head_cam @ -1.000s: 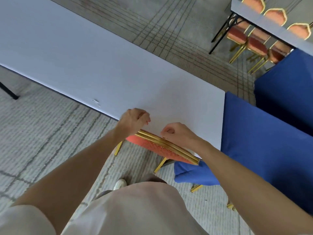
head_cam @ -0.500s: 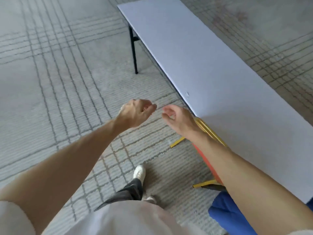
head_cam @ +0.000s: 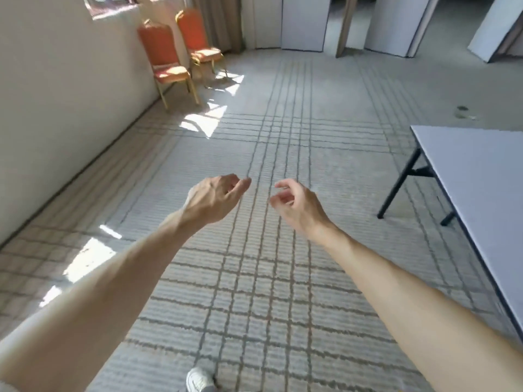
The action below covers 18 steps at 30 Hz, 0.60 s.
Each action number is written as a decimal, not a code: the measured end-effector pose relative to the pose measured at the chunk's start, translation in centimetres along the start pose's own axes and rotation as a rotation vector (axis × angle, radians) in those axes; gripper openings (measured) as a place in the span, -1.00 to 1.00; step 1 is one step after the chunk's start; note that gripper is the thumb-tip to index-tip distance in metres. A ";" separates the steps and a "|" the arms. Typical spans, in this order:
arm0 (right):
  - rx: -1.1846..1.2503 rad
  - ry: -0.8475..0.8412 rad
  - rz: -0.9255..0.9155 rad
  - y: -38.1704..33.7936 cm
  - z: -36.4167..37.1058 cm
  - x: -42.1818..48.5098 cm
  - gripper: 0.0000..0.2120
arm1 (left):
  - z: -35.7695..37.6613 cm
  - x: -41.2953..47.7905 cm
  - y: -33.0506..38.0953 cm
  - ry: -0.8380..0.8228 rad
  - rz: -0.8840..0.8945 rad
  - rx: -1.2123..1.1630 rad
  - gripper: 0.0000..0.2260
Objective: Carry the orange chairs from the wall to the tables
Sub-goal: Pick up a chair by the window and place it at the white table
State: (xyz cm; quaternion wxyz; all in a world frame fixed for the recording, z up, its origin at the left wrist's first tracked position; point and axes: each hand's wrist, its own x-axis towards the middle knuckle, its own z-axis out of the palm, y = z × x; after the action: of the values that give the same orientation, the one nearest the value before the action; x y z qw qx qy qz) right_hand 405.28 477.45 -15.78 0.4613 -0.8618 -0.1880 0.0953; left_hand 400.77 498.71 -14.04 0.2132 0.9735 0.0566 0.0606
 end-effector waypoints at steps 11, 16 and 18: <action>0.107 -0.203 -0.284 -20.8 20.5 21.5 -0.65 | -20.1 6.2 -26.7 0.296 -0.429 -0.111 -0.27; 0.124 -0.234 -0.336 -25.8 25.2 31.9 -0.63 | -24.3 12.5 -34.2 0.373 -0.494 -0.246 -0.39; 0.132 -0.198 -0.367 -26.9 26.2 36.3 -0.61 | -25.4 15.9 -36.4 0.376 -0.497 -0.243 -0.43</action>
State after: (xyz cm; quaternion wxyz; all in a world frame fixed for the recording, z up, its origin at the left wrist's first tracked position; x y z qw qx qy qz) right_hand 423.17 525.82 -7.66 0.5057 -0.7676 -0.3792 0.1058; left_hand 409.82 544.08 -4.96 0.3218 0.8691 0.3232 0.1915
